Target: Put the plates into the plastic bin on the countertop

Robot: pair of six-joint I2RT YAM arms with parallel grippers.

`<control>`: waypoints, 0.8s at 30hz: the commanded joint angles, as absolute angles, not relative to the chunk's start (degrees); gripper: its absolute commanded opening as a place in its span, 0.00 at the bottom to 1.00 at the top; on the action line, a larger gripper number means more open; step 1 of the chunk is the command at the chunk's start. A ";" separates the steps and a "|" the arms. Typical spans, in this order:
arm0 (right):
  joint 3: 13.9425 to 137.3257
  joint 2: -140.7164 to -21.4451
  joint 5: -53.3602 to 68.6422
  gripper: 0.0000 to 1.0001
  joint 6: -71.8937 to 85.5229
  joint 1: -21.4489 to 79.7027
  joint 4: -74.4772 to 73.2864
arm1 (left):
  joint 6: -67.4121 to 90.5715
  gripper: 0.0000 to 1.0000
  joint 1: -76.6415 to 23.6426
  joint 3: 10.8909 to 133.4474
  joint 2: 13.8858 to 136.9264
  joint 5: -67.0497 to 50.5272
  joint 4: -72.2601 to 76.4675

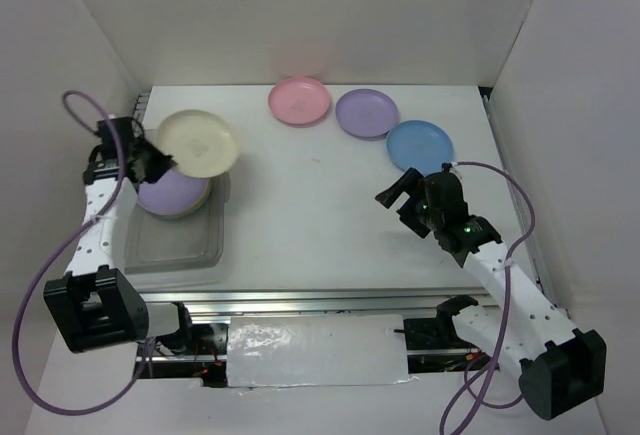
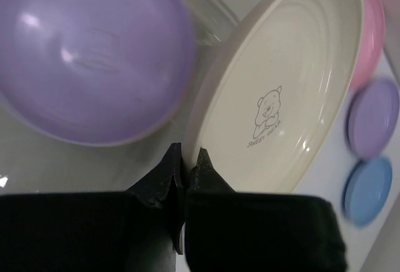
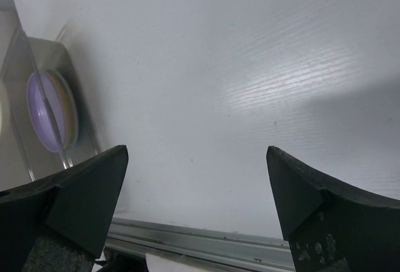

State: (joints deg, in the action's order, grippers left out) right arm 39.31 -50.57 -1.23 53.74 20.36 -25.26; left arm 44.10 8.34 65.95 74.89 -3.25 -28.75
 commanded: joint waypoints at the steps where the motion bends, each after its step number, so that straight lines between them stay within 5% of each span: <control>1: 36.83 -50.97 4.55 1.00 50.89 17.94 -19.69 | 45.09 0.00 18.59 64.25 72.33 -8.61 -28.21; 13: 36.73 -57.30 10.63 1.00 47.11 14.06 -15.29 | 42.53 0.00 31.20 63.19 86.22 -12.92 -25.75; 15: 36.91 -57.48 10.90 1.00 46.85 14.06 -14.94 | 42.98 0.14 31.20 62.58 86.05 -13.27 -24.44; 16: 37.00 -57.48 10.90 1.00 46.41 14.06 -15.12 | 42.98 0.39 30.94 62.75 86.04 -13.62 -24.61; 18: 37.09 -57.22 10.64 1.00 46.32 13.97 -15.03 | 42.80 0.67 30.50 63.72 85.52 -12.93 -25.13; 19: 37.09 -57.22 10.72 1.00 46.14 13.71 -15.03 | 42.63 0.99 29.71 63.98 84.82 -12.22 -26.18; 24: 38.49 -58.53 10.99 1.00 45.44 11.34 -15.29 | 42.45 0.99 26.19 67.32 79.29 1.99 -34.61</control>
State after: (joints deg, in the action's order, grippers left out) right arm 36.07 -57.78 10.61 46.94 12.75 -17.12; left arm 43.33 27.79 63.37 84.18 -6.11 -30.70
